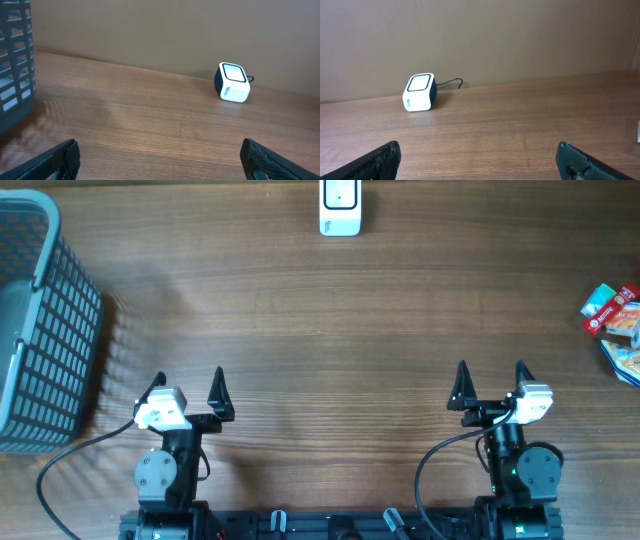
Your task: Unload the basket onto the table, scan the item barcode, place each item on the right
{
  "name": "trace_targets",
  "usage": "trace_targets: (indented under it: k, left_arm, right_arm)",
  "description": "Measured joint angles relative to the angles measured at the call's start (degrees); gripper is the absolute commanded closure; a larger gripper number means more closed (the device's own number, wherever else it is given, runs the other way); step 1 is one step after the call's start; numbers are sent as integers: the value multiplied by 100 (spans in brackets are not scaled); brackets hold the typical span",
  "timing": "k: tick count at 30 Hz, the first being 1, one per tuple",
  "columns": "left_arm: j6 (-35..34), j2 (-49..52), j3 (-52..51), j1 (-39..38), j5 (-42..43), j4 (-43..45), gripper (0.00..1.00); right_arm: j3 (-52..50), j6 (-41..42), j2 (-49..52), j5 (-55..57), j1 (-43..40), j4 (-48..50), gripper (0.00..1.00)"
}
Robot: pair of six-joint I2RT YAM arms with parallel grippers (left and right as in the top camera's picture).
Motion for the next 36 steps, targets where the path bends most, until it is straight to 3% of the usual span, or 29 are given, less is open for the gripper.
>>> trace_targets:
  k: [11,36]
  left_arm:
    - [365,0,0,0,70,-13,0]
    - [409,0,0,0,92,-13,0]
  right_arm:
    - [0,0,0,0,0,0,0]
    - [2,0,0,0,0,0,1]
